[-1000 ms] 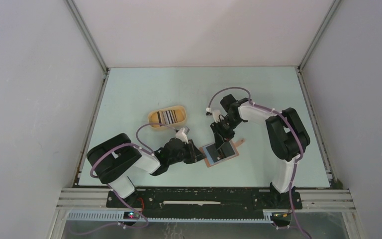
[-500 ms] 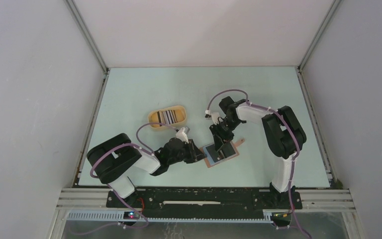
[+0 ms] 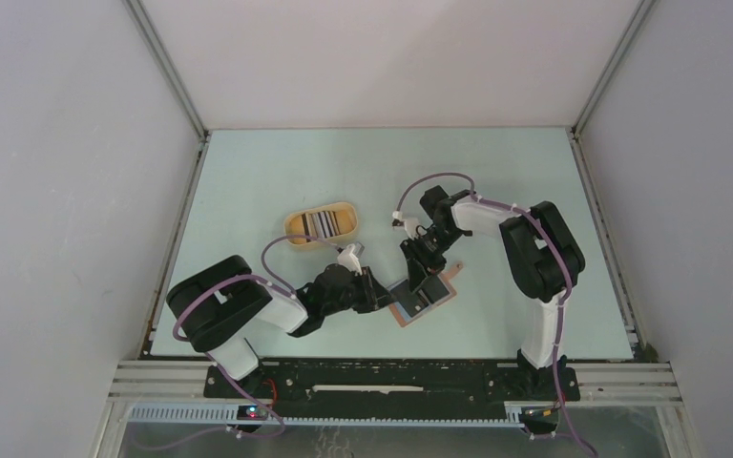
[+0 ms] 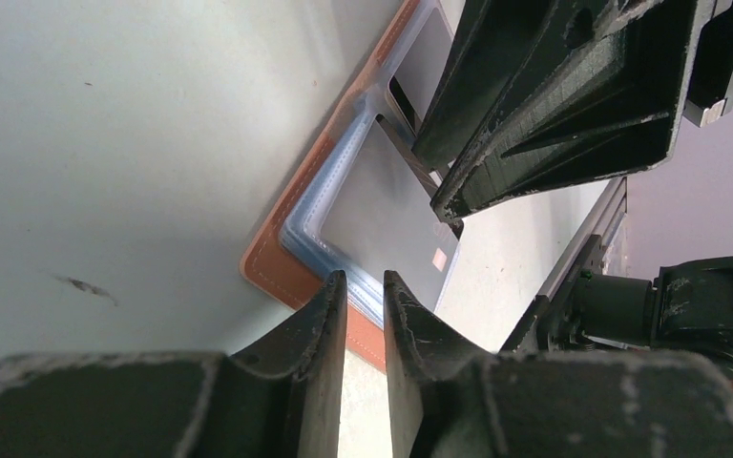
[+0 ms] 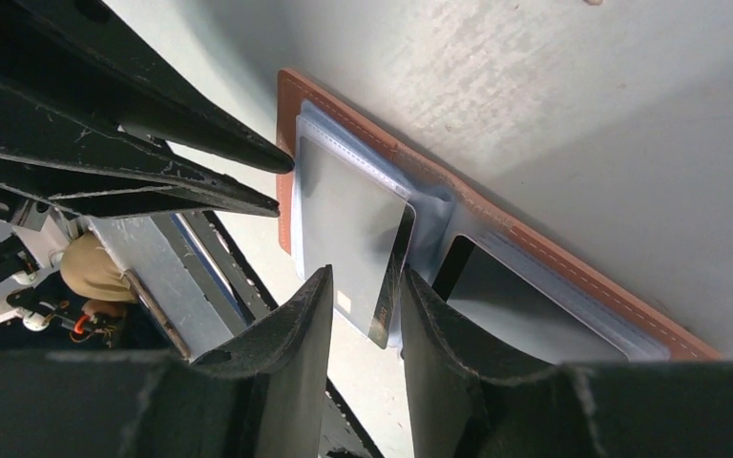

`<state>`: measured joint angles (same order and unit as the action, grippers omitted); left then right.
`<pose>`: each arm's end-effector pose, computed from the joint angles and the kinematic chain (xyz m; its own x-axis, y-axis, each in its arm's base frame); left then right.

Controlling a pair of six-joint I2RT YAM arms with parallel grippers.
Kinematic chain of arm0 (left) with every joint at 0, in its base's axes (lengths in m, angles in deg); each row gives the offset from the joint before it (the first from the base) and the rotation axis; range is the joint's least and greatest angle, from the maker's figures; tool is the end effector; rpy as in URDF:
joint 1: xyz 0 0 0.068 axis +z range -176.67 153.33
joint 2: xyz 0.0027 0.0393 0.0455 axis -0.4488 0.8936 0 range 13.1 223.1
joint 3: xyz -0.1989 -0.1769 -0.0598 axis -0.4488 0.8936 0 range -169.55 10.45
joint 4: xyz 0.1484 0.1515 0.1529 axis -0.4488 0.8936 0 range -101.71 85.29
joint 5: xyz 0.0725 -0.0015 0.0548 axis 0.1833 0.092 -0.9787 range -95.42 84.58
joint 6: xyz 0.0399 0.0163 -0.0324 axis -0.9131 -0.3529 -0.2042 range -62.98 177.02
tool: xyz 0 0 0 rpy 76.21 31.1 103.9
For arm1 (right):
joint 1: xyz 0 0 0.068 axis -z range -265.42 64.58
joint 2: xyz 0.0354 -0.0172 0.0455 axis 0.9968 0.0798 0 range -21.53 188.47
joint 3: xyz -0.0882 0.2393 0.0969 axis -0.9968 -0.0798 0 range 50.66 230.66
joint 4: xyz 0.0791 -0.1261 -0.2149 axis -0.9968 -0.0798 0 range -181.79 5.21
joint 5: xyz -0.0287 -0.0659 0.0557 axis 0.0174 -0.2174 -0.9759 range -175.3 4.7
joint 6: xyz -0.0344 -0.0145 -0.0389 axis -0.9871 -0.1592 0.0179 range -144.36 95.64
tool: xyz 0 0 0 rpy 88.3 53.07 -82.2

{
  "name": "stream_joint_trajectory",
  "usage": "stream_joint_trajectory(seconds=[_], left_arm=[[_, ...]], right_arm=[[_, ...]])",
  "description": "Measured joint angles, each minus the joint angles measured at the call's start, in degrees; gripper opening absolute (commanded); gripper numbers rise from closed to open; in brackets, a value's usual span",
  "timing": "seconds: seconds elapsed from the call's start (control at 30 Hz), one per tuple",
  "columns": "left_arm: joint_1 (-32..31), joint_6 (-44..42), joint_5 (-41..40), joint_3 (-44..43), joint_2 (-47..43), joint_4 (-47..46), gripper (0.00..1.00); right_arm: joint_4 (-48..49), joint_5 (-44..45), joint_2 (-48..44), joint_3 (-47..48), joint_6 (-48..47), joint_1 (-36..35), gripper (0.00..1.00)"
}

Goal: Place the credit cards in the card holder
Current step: Insert the credit card into the card holder.

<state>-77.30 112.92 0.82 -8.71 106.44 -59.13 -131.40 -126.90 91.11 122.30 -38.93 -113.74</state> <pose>0.1604 -0.2016 0.1084 -0.8475 -0.2649 -0.4600 0.2289 0.5996 -0.7669 0.2969 0.1869 0.1412 -0.7559 -0.6210 -0.2072 -0.5882 0.5053 0.6314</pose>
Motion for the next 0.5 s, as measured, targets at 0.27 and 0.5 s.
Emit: stream_joint_trajectory(seconds=[0.27, 0.5], left_arm=[[0.0, 0.0, 0.04, 0.0, 0.0, -0.04, 0.27], [0.0, 0.0, 0.04, 0.0, 0.0, -0.07, 0.27]], right_arm=[[-0.9, -0.98, 0.31, 0.02, -0.81, 0.07, 0.39], [-1.73, 1.77, 0.31, 0.11, -1.33, -0.46, 0.39]])
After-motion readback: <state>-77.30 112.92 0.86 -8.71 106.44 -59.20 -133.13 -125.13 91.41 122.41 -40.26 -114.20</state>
